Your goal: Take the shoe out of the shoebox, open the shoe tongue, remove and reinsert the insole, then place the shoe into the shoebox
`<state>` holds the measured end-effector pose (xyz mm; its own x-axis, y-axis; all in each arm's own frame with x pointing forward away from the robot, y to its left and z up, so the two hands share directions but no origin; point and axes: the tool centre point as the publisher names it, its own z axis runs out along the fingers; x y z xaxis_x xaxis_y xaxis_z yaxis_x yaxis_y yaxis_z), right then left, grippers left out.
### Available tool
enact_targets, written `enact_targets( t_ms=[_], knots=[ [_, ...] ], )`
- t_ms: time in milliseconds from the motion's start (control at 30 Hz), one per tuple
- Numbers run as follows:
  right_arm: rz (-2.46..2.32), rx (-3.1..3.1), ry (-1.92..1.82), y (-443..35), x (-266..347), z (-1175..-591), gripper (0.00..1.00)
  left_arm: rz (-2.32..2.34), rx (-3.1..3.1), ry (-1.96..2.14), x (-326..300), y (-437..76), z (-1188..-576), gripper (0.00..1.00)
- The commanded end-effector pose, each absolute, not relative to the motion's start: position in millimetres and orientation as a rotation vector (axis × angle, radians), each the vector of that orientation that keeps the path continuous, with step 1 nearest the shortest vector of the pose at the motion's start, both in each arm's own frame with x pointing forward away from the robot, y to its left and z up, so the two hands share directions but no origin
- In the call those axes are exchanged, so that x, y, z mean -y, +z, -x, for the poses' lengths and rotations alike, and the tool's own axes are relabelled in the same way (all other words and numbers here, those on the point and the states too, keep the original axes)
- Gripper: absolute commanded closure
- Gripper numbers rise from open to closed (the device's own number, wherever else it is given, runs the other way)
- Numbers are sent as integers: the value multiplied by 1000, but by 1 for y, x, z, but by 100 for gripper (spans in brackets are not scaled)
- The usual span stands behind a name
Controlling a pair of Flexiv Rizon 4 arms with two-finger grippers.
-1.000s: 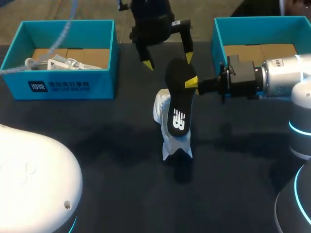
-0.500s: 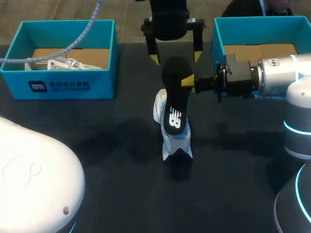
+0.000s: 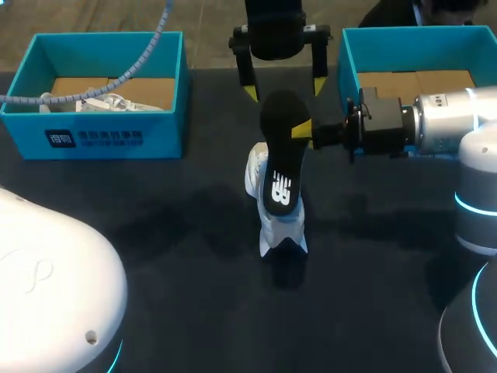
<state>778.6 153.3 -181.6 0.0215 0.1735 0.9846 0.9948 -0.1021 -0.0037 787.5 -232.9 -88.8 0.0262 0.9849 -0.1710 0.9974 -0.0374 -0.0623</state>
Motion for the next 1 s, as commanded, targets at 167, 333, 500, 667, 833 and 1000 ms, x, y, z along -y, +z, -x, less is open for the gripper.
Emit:
enact_targets(
  t_ms=[167,333,500,667,833,1000],
  knots=[
    [1433,1278,-1185,-181,-147,-778,100,-2036,-1956,-516,214,-99,-784,0],
    [1453,1263,-1194,-179,-135,-778,100,-1941,-1828,-699,208,-103,-783,0],
    [1464,1253,-1210,-174,-123,-778,100,-1781,-1739,-777,203,-106,-782,0],
    [1461,1238,-1217,-171,-118,-777,100,-1659,-1650,-870,198,-108,-782,0],
    [1433,1214,-1223,-170,-118,-775,100,-1600,-1556,-999,195,-114,-777,0],
    [1420,1198,-1235,-164,-118,-771,100,-1535,-1519,-1044,194,-123,-775,0]
  ],
)
